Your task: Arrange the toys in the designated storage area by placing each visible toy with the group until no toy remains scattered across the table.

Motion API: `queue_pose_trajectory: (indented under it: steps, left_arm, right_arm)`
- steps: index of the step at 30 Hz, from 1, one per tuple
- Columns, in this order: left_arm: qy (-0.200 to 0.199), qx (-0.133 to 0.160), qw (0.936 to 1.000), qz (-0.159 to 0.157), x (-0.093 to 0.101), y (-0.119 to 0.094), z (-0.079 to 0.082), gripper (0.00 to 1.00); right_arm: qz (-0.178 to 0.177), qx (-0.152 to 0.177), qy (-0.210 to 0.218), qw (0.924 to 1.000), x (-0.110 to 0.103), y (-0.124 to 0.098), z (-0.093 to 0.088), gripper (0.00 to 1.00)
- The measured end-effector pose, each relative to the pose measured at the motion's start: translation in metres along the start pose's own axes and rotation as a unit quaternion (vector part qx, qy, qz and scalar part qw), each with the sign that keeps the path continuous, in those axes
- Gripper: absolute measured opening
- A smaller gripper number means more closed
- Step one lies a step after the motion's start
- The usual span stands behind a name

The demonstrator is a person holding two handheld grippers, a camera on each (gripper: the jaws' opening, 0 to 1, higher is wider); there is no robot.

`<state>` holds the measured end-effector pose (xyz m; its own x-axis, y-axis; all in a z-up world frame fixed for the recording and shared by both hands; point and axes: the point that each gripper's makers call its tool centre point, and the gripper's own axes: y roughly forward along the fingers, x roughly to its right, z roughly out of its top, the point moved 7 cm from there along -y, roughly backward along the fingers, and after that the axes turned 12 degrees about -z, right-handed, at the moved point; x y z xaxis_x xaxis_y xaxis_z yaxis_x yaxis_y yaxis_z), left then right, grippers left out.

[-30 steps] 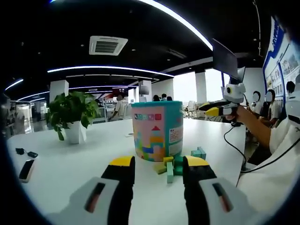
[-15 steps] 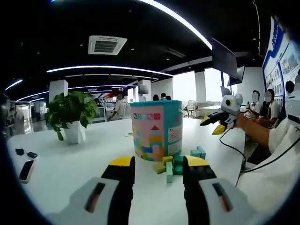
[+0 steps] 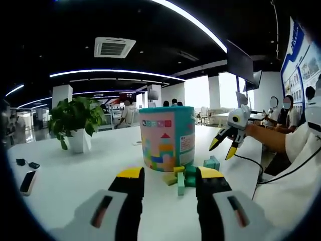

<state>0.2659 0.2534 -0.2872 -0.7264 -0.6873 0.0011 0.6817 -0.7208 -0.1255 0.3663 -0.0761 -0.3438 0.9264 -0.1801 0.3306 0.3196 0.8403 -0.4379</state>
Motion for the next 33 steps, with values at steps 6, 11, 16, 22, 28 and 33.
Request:
queue_pose_trajectory:
  steps: [6, 11, 16, 22, 28, 33]
  left_arm:
    - [0.0, -0.003, 1.0, -0.003, 0.001, 0.001, -0.001, 0.41]
    - [0.001, 0.0, 1.0, -0.002, 0.0, -0.001, 0.0, 0.41]
    - [-0.001, -0.001, 1.0, 0.0, -0.002, -0.001, -0.001, 0.41]
    - [0.003, -0.005, 1.0, -0.005, 0.002, 0.002, -0.001, 0.41]
    - [0.0, -0.004, 1.0, -0.002, 0.0, 0.002, -0.001, 0.41]
    - [0.001, -0.006, 1.0, -0.003, 0.001, 0.001, -0.001, 0.41]
  right_arm:
    - [0.015, -0.013, 0.004, 0.9998, -0.003, 0.008, -0.005, 0.36]
    - [0.035, -0.017, 0.062, 0.9973, -0.018, 0.002, -0.005, 0.23]
    - [0.014, -0.004, 0.059, 0.9982, -0.027, -0.009, -0.007, 0.21]
    - [0.002, -0.044, 0.087, 0.9952, -0.038, -0.008, -0.023, 0.25]
    - [-0.027, -0.018, 0.096, 0.9948, -0.045, -0.008, -0.023, 0.2]
    - [-0.072, -0.042, 0.109, 0.9906, -0.038, -0.007, -0.031, 0.1]
